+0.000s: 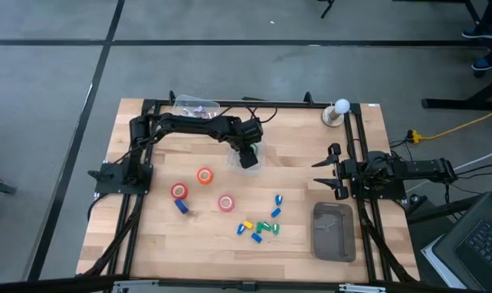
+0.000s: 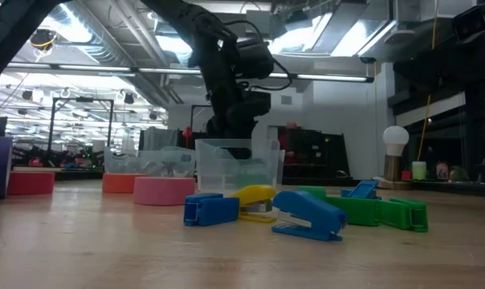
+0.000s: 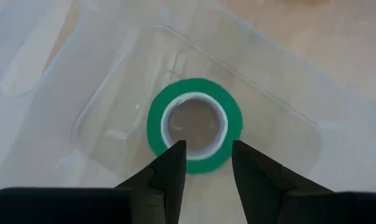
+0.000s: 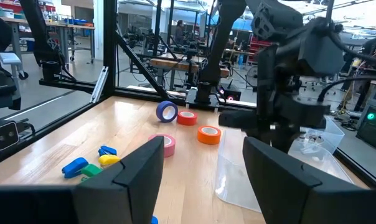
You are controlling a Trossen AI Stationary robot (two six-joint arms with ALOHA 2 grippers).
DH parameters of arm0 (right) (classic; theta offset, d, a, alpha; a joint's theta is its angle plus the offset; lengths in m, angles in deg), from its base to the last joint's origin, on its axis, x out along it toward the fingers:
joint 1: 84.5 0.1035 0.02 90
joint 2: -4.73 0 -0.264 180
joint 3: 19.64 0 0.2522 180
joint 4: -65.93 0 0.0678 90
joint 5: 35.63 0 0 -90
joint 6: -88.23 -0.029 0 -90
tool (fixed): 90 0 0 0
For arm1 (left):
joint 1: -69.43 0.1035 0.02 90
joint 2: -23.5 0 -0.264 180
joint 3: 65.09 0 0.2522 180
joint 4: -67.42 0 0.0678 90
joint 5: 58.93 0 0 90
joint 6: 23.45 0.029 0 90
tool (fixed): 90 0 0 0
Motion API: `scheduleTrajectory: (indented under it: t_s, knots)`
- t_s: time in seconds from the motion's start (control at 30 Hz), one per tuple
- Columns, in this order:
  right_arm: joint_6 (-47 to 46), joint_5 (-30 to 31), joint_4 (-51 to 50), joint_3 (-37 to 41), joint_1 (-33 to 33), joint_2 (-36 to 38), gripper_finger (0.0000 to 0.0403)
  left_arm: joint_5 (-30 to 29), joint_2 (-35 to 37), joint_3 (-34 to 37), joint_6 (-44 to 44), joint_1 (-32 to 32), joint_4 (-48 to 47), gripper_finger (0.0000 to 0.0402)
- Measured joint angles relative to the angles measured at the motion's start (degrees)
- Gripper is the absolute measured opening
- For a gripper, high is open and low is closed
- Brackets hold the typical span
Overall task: Pick and place Stapler, Stapler remover, tape
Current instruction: Put the pink tape into the bottom transparent bin
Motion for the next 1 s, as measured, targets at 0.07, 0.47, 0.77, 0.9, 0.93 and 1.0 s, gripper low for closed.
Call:
scheduleTrajectory:
  t_s: [0.07, 0.47, 0.77, 0.9, 0.93, 1.0]
  knots:
    - [0.00, 0.00, 0.00, 0.00, 0.01, -0.01, 0.0225, 0.65, 1.14, -0.93, 0.04, 0.00, -2.15, 0.0125]
    - [0.00, 0.00, 0.00, 0.00, 0.00, 0.00, 0.0225, 4.28, 14.04, -3.94, 8.28, -2.25, -9.12, 0.0125]
    - [0.00, 0.00, 0.00, 0.00, 0.02, 0.00, 0.0225, 7.92, 19.17, -3.92, 14.87, -9.78, -21.31, 0.0125]
    - [0.00, 0.00, 0.00, 0.00, 0.02, 0.00, 0.0225, 8.04, 18.75, -3.92, 19.71, -14.43, -24.71, 0.0125]
    - [0.00, 0.00, 0.00, 0.00, 0.02, 0.00, 0.0225, 8.00, 18.43, -3.92, 21.15, -15.61, -24.96, 0.0125]
    - [0.00, 0.02, 0.00, 0.00, 0.02, -0.02, 0.0225, 8.02, 17.81, -3.45, 23.93, -18.05, -25.13, 0.0125]
